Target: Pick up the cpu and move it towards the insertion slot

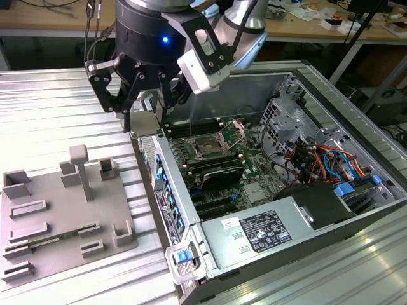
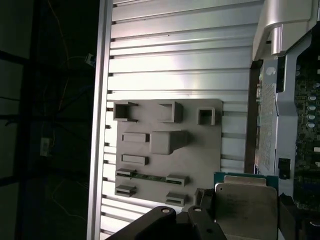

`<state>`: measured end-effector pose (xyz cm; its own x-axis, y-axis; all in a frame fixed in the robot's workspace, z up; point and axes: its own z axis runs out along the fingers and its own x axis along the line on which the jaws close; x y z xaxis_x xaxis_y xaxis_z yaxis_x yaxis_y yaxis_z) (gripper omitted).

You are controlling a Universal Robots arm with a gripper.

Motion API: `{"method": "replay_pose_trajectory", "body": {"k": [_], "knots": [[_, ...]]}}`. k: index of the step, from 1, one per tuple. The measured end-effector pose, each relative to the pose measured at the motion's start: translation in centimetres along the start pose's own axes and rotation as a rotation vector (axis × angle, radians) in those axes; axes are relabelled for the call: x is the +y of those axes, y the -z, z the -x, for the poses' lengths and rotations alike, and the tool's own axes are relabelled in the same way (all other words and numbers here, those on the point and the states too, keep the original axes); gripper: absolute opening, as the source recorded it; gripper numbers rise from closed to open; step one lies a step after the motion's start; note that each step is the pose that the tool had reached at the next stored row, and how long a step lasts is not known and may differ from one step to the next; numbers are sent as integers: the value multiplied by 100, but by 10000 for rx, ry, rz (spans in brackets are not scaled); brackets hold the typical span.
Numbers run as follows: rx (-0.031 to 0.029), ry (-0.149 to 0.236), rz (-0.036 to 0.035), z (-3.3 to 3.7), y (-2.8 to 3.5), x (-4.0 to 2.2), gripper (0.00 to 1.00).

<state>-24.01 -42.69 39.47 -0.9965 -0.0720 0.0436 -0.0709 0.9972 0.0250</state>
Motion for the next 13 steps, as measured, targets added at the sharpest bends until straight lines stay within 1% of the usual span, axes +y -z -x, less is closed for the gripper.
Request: {"method": "replay_pose_trajectory", "body": {"k": [3,7,9,10,13], "knots": [[0,-4,0,61,3,-4,55],[1,-15,0,190,8,-13,55],[0,-17,0,235,10,-17,55],[1,-18,1,269,11,-19,55],[1,-24,1,325,14,-23,55]]}}
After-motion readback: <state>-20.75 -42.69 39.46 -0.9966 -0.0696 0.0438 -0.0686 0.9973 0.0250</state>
